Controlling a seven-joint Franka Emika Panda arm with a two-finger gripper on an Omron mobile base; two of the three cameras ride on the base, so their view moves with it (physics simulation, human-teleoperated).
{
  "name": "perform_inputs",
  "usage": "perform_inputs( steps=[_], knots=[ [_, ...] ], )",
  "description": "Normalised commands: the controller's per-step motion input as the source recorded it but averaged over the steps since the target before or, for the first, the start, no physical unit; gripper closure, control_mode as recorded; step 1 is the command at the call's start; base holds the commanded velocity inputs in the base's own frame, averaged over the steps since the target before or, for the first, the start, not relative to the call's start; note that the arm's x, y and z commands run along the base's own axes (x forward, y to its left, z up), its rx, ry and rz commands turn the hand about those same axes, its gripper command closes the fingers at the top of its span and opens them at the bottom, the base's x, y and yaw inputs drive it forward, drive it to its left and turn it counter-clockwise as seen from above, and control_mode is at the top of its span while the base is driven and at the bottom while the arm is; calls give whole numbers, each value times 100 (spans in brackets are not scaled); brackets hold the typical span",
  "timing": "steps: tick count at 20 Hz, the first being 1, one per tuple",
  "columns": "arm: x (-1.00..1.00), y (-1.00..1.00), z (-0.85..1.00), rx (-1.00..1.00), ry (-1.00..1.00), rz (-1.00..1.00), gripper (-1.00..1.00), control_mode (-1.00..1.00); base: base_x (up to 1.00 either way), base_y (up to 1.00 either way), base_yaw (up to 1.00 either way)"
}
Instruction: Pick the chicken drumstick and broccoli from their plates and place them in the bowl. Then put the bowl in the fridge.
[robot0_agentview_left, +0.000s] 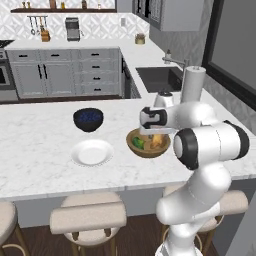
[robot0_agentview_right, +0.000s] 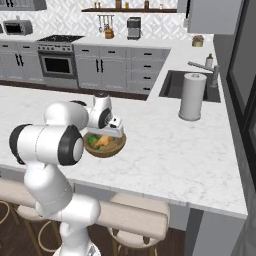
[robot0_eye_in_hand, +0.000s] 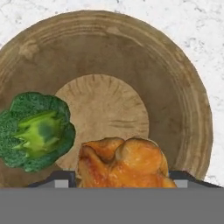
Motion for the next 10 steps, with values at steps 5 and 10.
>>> perform_inputs(
  steps=[5,10],
  knots=[
    [58,0,-24,0,1,0,100,-100,0,0,0],
    [46,0,-36,0,4,0,100,-100,0,0,0]
  ],
)
